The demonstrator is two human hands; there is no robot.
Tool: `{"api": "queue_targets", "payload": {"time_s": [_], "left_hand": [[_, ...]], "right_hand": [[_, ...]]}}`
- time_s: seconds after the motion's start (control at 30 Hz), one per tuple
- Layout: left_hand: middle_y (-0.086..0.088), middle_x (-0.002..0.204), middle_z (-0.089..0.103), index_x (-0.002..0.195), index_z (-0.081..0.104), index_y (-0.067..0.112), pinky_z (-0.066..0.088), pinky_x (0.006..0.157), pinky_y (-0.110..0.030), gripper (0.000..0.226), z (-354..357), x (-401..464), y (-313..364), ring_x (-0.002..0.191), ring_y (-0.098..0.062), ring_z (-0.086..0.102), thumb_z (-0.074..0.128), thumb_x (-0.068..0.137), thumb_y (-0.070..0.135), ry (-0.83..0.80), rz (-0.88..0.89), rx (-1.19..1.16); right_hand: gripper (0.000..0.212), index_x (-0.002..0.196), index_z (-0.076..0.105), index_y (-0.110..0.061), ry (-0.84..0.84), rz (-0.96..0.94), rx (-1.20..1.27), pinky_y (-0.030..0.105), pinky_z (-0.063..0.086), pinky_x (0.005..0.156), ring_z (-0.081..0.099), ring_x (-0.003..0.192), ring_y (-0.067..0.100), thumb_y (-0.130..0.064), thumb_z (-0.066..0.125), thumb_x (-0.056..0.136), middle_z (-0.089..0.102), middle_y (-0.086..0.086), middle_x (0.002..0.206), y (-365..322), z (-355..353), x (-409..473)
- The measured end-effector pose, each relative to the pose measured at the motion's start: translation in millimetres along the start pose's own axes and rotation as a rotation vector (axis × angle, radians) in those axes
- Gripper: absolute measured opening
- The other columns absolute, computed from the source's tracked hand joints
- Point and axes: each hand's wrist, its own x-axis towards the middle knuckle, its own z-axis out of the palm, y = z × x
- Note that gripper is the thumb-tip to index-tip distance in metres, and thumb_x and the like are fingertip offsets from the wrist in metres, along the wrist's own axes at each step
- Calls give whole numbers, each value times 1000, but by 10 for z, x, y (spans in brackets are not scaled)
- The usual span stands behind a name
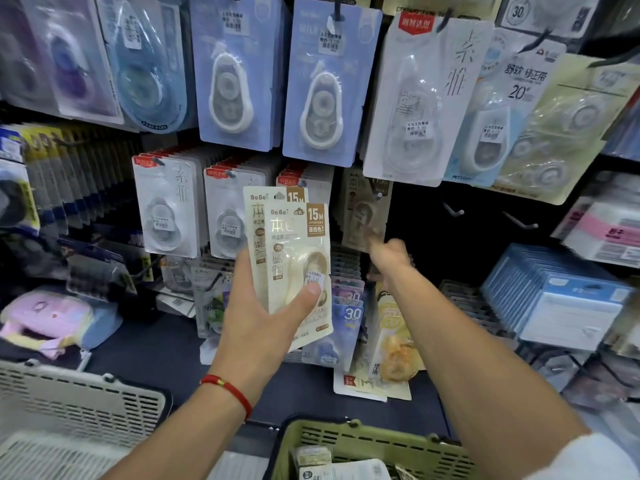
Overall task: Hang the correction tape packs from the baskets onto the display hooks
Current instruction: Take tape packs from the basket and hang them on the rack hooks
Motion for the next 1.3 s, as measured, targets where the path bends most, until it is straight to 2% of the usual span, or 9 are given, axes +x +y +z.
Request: {"api": "queue_targets", "payload": {"time_s": [0.1,0.17,0.3,0.37,0.47,0.63,0.77,1.1,1.3], "left_hand": [[18,124,73,139,53,37,63,84,-25,71,11,3,-21,113,-4,72,90,81,20,-4,-6,-16],[17,122,74,134,56,38,64,83,-29,67,32,-1,-33,111,-5,73,91,80,19,-6,-13,-21],[12,124,75,132,56,34,62,93,-38,68,107,-7,-20,114,-9,72,94,77,21,-56,-23,-52],[10,125,75,133,56,30,62,89,-31,70,143,-16,-2,115,-10,73,94,75,23,-109,-21,-83],[9,124,76,135,55,26,60,85,-21,73,187,-51,21,114,-9,73,92,72,27,-151,-14,-98],[9,125,75,134,56,37,64,76,-40,52,126,-43,51,112,-18,75,81,89,33,-76,-69,-100],[11,115,75,130,56,42,64,59,-38,39,2,1,66,98,-17,78,74,97,29,29,-109,-82],[15,108,75,122,56,47,64,59,-35,34,-64,-28,70,95,-19,78,70,100,25,38,-79,-63],[22,112,73,130,54,43,65,63,-35,41,-34,16,-37,98,-11,77,67,102,17,17,-49,-48]], "right_hand": [[54,136,56,-5,-9,-156,-71,52,60,93,71,102,31,-47,63,101,70,17,118,187,-175,-327],[27,120,69,-15,-206,-296,47,42,64,83,73,87,21,-36,60,105,74,12,111,272,-332,-703],[30,119,72,-26,-540,-509,128,28,61,75,76,93,17,-46,56,104,78,1,108,294,-623,-1494],[28,121,67,-33,-463,-553,122,21,59,76,75,96,9,-52,66,100,77,-10,110,286,-698,-1729],[28,114,65,-30,-368,-518,130,34,63,77,74,94,21,-44,77,93,76,-2,106,276,-749,-1844],[32,117,58,-28,-315,-467,240,26,62,73,78,95,13,-39,77,93,79,-8,106,253,-794,-1827],[27,120,54,-28,-218,-465,268,25,62,69,78,92,10,-34,71,100,80,-8,104,252,-794,-1671],[38,120,60,-21,-157,-460,410,22,61,68,80,92,17,-39,79,93,82,-1,102,203,-713,-1430],[26,108,65,-31,-43,-515,302,15,53,64,73,79,-1,-47,78,92,79,-12,90,367,-507,-1158]]}}
